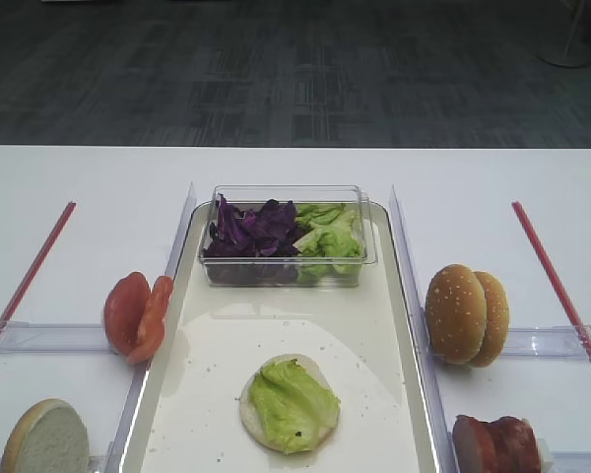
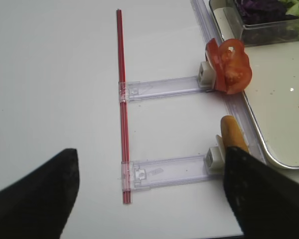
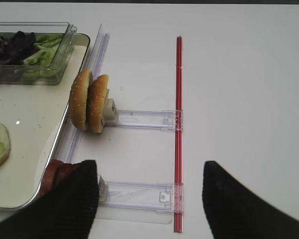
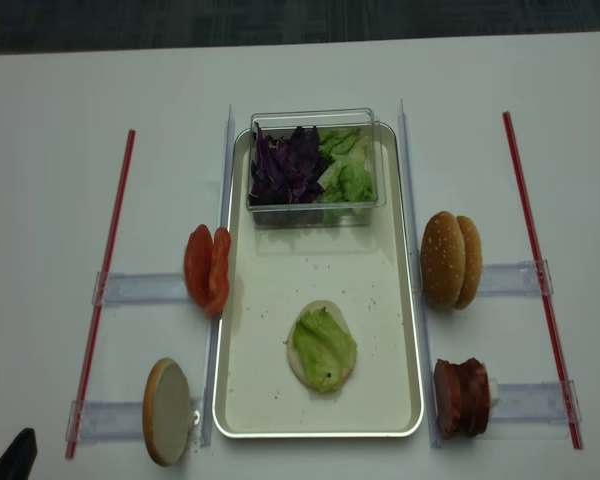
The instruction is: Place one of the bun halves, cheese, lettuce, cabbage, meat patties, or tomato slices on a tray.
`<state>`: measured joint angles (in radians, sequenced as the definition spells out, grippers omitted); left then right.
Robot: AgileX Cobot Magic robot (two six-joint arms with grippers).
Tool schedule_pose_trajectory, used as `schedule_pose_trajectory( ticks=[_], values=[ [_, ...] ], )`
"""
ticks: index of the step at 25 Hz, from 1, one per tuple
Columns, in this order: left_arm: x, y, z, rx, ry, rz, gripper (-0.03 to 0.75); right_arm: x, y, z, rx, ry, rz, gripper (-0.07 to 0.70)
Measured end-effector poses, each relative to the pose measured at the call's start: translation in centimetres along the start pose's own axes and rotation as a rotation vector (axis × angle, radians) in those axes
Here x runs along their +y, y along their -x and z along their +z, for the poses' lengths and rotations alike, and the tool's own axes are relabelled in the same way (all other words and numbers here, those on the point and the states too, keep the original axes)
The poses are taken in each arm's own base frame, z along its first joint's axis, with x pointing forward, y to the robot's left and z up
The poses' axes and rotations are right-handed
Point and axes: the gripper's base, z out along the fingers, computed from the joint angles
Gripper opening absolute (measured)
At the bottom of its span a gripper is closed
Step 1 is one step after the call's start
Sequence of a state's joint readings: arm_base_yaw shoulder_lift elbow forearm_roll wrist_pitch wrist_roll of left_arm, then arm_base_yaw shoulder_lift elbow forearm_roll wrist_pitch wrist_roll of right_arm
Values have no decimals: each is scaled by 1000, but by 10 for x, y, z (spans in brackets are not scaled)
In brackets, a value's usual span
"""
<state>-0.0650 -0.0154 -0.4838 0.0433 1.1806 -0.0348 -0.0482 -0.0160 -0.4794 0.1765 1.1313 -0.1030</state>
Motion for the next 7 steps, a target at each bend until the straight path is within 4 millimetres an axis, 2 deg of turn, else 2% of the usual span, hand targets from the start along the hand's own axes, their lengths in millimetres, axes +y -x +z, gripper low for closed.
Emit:
schedule_pose_trajectory(
  ticks=[7],
  values=[
    [0,0,0,0,0,0,545,0,0,0,0,0,0,480]
  ],
)
